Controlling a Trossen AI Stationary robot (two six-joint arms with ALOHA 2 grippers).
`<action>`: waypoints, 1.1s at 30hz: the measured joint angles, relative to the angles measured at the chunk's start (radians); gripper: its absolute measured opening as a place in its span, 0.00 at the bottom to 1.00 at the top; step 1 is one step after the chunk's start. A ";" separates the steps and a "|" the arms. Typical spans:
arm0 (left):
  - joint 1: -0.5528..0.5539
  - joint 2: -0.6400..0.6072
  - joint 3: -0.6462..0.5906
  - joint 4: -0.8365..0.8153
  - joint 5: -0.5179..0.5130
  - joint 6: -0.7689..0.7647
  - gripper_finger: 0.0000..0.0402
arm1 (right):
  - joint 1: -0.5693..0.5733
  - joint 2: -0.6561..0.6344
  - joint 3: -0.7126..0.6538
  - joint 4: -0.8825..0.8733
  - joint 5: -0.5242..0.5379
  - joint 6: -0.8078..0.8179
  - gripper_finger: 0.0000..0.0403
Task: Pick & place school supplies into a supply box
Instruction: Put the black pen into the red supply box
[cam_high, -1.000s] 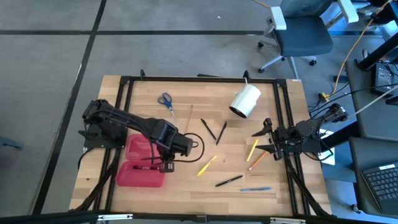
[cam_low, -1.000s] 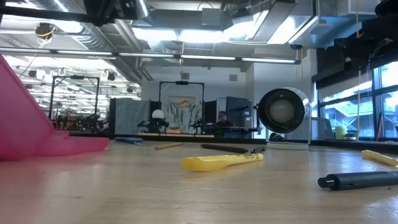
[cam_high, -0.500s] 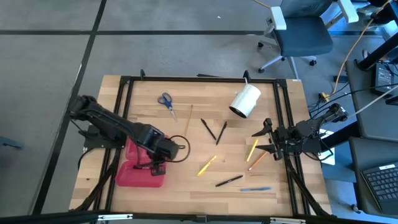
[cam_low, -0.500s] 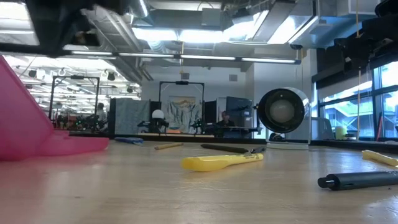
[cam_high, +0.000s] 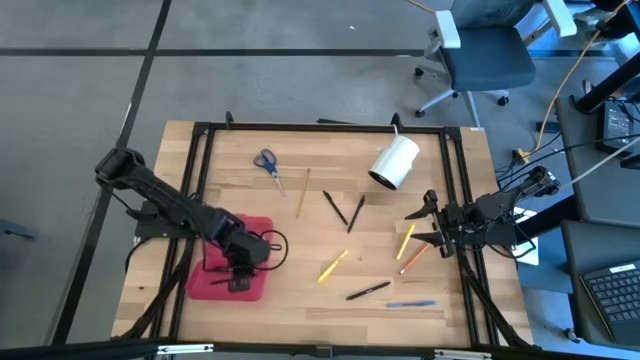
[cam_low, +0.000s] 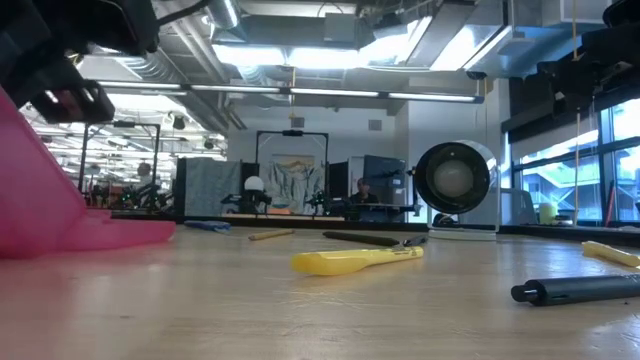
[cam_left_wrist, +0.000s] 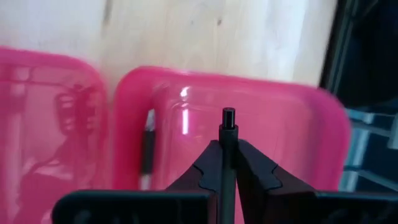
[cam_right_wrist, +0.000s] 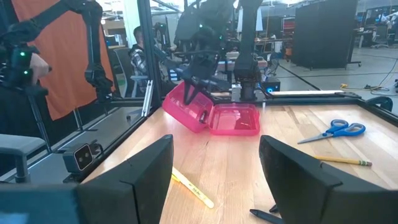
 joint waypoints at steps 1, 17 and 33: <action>-0.003 0.000 -0.009 0.016 0.000 -0.008 0.04 | 0.000 0.000 0.000 0.000 0.000 0.000 0.60; -0.025 0.123 -0.033 0.081 0.002 -0.045 0.04 | 0.000 0.000 0.000 0.000 0.000 -0.003 0.60; -0.026 0.275 -0.027 0.107 0.019 -0.031 0.05 | 0.000 0.000 0.000 0.000 -0.002 -0.012 0.60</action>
